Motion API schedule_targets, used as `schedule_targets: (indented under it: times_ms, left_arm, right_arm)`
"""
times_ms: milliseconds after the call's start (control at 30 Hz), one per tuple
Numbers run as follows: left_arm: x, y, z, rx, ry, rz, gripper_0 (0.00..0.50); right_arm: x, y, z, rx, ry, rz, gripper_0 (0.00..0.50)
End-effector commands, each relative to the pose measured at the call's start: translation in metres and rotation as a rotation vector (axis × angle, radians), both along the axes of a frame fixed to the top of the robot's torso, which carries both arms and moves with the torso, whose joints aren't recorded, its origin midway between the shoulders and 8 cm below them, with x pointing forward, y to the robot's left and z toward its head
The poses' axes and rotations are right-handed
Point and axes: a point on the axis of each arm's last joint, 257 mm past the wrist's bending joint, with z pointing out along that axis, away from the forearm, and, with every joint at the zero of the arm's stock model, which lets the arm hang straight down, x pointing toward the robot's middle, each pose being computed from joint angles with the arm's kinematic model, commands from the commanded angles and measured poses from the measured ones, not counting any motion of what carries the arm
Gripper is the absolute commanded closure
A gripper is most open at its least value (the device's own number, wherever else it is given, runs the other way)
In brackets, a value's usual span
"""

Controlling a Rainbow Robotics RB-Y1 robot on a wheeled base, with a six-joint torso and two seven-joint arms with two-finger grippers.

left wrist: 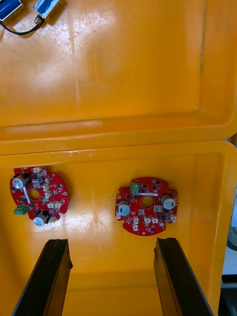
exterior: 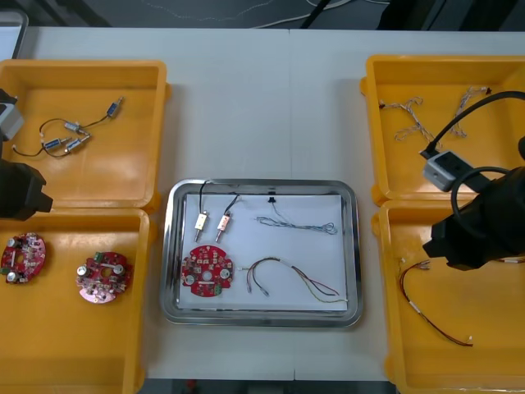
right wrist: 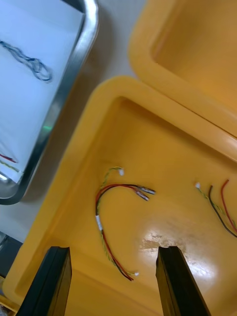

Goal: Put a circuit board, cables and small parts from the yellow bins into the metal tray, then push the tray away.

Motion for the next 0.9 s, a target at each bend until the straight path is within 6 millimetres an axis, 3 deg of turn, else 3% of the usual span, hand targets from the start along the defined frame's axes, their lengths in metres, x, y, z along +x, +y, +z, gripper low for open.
schedule_targets:
  times_ms: [33, 767, 900]
  left_arm:
    - [-0.005, 0.016, 0.011, 0.079, -0.015, -0.044, 0.000]
    - [-0.004, 0.017, 0.012, 0.082, -0.019, -0.040, 0.000]
    - [-0.004, 0.016, 0.012, 0.081, -0.018, -0.041, 0.000]
  right_arm:
    - [-0.005, 0.026, 0.004, -0.035, -0.009, 0.109, 0.000]
    - [-0.009, 0.164, -0.030, -0.127, -0.104, 0.548, 0.000]
    - [-0.008, 0.181, -0.040, -0.147, -0.118, 0.604, 0.000]
